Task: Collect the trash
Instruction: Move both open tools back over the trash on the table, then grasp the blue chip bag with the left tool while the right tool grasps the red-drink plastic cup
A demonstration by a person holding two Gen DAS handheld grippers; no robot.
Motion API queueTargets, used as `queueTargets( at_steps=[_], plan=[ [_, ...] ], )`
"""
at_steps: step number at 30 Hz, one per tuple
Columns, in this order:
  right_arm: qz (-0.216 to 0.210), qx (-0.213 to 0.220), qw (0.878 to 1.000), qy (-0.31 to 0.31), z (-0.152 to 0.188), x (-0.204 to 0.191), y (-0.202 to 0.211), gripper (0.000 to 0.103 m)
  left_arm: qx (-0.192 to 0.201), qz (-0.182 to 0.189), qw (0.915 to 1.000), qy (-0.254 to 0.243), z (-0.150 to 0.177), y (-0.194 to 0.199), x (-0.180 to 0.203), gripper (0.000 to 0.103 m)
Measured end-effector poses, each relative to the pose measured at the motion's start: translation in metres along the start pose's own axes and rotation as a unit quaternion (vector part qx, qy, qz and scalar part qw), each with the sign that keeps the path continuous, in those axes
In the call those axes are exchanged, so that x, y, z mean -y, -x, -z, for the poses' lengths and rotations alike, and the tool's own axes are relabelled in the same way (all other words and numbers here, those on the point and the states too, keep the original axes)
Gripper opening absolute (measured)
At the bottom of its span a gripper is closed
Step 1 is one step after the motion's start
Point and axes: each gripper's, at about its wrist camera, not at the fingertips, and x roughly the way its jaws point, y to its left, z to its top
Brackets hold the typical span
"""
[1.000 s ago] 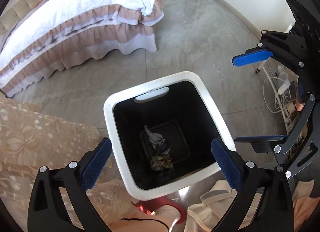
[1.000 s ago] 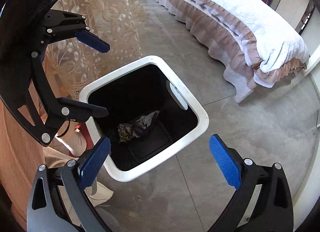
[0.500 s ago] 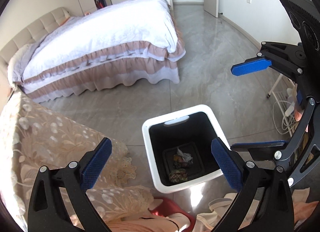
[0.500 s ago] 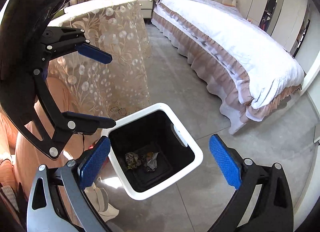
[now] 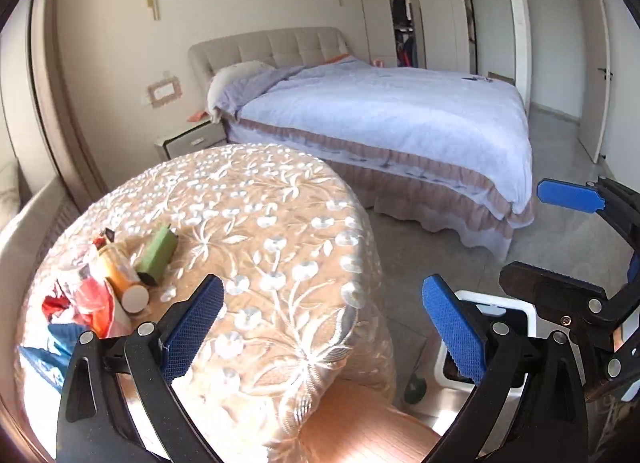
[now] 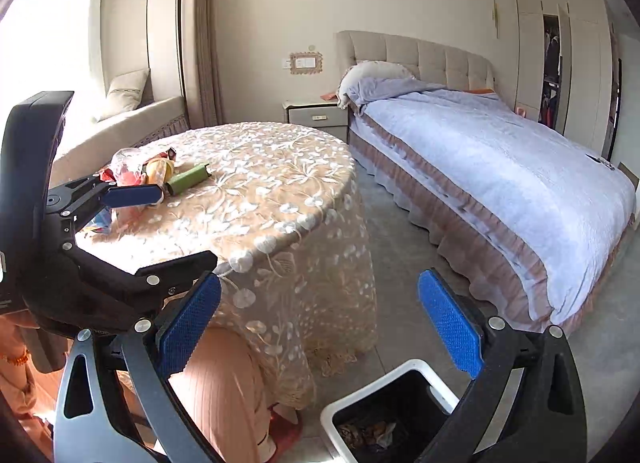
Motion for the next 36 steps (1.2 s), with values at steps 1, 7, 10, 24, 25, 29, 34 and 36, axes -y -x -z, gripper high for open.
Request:
queueTargets(
  at_steps=[1, 7, 10, 24, 25, 29, 34, 36],
  plan=[
    [-0.013, 0.008, 1.0, 0.001, -0.005, -0.009, -0.003, 0.098, 0.003, -0.011, 0.9998, 0.016, 0.001, 0.004, -0.011, 0.098],
    [-0.063, 0.035, 0.997, 0.012, -0.031, -0.057, -0.019, 0.098, 0.02, -0.082, 0.9934, 0.078, 0.017, 0.033, -0.073, 0.098],
    [-0.082, 0.036, 0.996, 0.017, -0.041, -0.078, -0.031, 0.098, 0.026, -0.102, 0.9888, 0.106, 0.026, 0.046, -0.102, 0.098],
    [-0.147, 0.026, 0.988, 0.028, -0.069, -0.152, -0.077, 0.098, 0.026, -0.16, 0.9669, 0.197, 0.061, 0.06, -0.18, 0.098],
    [-0.149, 0.024, 0.988, 0.028, -0.072, -0.157, -0.082, 0.098, 0.023, -0.16, 0.9662, 0.201, 0.063, 0.058, -0.184, 0.098],
    [-0.131, 0.004, 0.991, 0.03, -0.081, -0.174, -0.11, 0.098, -0.008, -0.16, 0.9655, 0.205, 0.071, 0.038, -0.2, 0.098],
    [-0.174, -0.044, 0.984, 0.018, -0.093, -0.198, -0.154, 0.098, -0.029, -0.149, 0.9606, 0.233, 0.08, 0.021, -0.222, 0.098],
    [-0.179, -0.059, 0.982, 0.019, -0.098, -0.209, -0.17, 0.098, -0.036, -0.145, 0.9609, 0.233, 0.081, 0.015, -0.226, 0.097]
  ],
)
